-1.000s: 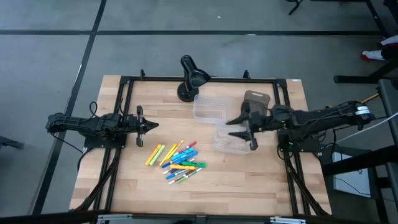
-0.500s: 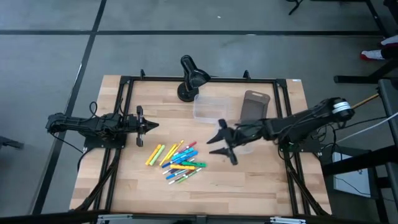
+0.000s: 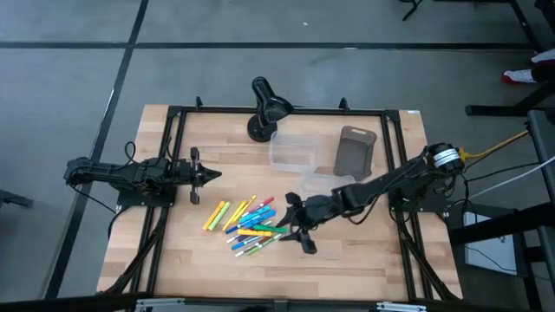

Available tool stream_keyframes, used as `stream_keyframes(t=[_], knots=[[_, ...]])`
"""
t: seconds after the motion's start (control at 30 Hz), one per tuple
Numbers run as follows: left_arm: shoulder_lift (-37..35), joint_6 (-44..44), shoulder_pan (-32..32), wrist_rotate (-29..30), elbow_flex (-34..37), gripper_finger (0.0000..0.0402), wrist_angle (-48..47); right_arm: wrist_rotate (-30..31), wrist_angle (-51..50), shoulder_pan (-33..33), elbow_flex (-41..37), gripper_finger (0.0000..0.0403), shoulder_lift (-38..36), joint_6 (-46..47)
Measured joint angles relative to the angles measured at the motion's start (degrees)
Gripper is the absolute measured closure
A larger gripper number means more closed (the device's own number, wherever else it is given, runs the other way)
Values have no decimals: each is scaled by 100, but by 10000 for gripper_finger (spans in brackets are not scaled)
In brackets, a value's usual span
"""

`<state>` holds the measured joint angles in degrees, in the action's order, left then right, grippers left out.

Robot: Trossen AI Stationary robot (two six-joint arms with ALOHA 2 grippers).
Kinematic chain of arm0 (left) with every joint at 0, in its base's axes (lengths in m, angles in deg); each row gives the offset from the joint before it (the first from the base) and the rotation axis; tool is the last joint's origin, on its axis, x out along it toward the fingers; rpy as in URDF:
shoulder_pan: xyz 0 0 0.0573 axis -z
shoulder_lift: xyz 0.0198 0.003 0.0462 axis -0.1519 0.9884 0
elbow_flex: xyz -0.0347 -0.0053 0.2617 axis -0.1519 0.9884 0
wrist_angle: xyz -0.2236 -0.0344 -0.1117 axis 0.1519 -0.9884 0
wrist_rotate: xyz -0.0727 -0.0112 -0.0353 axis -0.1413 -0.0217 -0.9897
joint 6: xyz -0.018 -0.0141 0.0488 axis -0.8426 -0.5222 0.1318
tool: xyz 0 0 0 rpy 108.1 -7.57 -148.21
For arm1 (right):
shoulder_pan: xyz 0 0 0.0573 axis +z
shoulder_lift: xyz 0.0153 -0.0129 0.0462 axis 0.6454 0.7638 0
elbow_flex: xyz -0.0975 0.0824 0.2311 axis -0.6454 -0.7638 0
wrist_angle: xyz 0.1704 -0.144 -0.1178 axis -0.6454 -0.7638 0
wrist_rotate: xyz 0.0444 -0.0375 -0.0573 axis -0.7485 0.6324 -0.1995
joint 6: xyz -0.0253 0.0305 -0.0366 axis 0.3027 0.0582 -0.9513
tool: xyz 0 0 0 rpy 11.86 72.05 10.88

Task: Pick & Place Markers
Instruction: Put the green highlighter pen into the top transparent bin

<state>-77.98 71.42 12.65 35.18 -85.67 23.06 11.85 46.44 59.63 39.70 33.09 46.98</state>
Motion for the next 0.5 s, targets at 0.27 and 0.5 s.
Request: stream_keyframes(t=[0.27, 0.5], knots=[[0, 0, -1, 0, -1, 391, 0, 563, -87, 39, 5, 209, 689, 107], [0, -1, 1, 0, 0, 395, 0, 702, -57, 22, 10, 209, 1046, 206]])
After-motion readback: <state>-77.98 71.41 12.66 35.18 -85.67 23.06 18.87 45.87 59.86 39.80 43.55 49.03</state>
